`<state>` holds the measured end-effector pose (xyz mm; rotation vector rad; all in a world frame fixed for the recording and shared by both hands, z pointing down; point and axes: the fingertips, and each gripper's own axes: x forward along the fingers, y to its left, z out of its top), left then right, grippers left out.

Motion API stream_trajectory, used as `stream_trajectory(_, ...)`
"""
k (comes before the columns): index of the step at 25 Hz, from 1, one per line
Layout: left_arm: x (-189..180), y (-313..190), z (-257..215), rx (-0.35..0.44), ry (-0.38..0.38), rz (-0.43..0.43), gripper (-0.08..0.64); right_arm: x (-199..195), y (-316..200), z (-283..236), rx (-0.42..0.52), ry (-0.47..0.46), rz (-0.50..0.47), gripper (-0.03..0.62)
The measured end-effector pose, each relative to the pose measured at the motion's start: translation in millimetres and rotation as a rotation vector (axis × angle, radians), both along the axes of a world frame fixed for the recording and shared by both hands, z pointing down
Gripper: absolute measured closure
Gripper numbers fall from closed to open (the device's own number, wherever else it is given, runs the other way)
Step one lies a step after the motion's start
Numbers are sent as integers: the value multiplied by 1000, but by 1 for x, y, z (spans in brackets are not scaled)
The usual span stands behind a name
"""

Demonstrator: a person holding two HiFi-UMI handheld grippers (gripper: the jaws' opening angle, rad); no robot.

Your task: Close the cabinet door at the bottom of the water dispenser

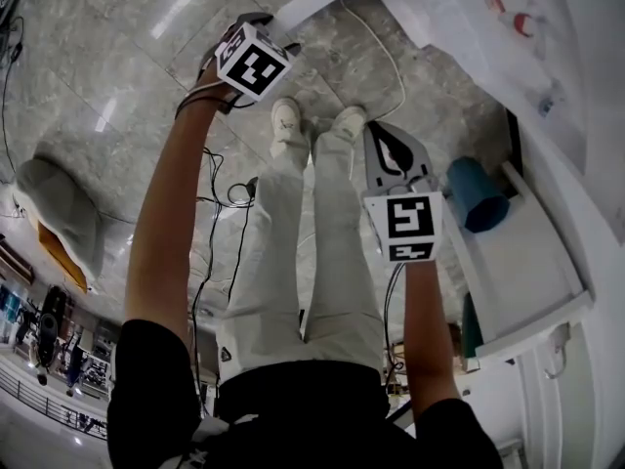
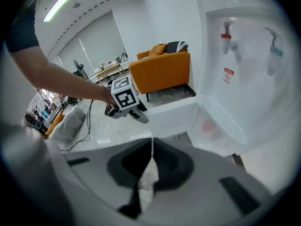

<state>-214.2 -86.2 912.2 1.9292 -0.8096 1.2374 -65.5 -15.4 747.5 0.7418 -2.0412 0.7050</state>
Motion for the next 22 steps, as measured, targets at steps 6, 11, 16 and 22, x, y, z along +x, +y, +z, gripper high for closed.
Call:
stream_trajectory(6, 20, 12, -5, -18, 12, 24, 266, 17, 4, -2, 9, 0, 32, 557)
stream_trajectory(11, 48, 36, -6, -71, 38, 83, 267, 35, 6, -3, 16, 3, 76, 557)
stream_trajectory(16, 78, 57, -6, -125, 57, 164, 267, 53, 13, -2, 16, 5, 106, 557)
stream_trajectory(22, 114, 67, -10, -144, 92, 239, 267, 76, 19, -1, 19, 9, 152, 557)
